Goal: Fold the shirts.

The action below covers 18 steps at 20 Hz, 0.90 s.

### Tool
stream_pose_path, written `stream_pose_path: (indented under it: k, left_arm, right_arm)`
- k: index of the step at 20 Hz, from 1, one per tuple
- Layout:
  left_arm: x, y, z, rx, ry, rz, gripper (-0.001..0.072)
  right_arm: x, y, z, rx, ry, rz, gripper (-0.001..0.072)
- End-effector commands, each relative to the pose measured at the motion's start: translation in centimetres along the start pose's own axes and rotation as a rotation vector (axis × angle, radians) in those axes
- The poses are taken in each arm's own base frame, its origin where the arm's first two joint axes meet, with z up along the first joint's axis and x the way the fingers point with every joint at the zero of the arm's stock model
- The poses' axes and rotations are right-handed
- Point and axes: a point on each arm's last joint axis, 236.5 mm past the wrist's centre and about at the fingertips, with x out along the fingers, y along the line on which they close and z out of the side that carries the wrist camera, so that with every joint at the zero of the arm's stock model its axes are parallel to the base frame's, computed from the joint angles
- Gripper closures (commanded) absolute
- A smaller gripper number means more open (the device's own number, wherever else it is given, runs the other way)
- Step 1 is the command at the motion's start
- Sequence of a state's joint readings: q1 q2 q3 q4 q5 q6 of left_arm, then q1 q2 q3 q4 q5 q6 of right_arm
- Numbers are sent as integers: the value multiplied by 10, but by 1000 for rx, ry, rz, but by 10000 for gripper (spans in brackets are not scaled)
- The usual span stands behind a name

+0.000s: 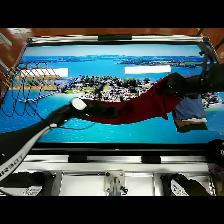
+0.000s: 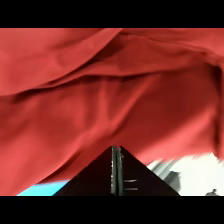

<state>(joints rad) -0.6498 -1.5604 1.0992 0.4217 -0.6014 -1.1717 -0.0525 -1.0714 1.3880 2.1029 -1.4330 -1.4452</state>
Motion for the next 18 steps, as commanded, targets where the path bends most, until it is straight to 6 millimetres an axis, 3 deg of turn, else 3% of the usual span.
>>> stream_pose_path:
  k: [1, 5, 7, 9, 11, 13, 16, 18]
  left_arm:
    - [38, -26, -18, -67, -62, -23, 671]
    - [44, -28, -18, -91, -78, -25, 674]
    - [28, -22, 3, -71, -115, -23, 677]
    - [-8, -23, 38, 30, -193, -4, 679]
    - [-60, -29, 71, 161, -264, 25, 679]
    - [-129, -29, 107, 249, -376, 85, 679]
    - [-250, -21, 154, 289, -606, 187, 678]
    - [-327, -17, 165, 284, -737, 240, 677]
  right_arm:
    - [-26, 22, -14, 19, -24, 45, 636]
    - [-28, 23, -15, 24, -30, 45, 637]
    - [-27, 22, -14, 25, -32, 43, 637]
    - [-21, 19, -11, 34, -21, 42, 637]
    - [-5, 23, -8, 20, 1, 51, 637]
    - [24, 38, -3, -7, 18, 78, 637]
    - [84, 76, 3, -55, 19, 141, 636]
    - [131, 106, -1, -41, 29, 196, 637]
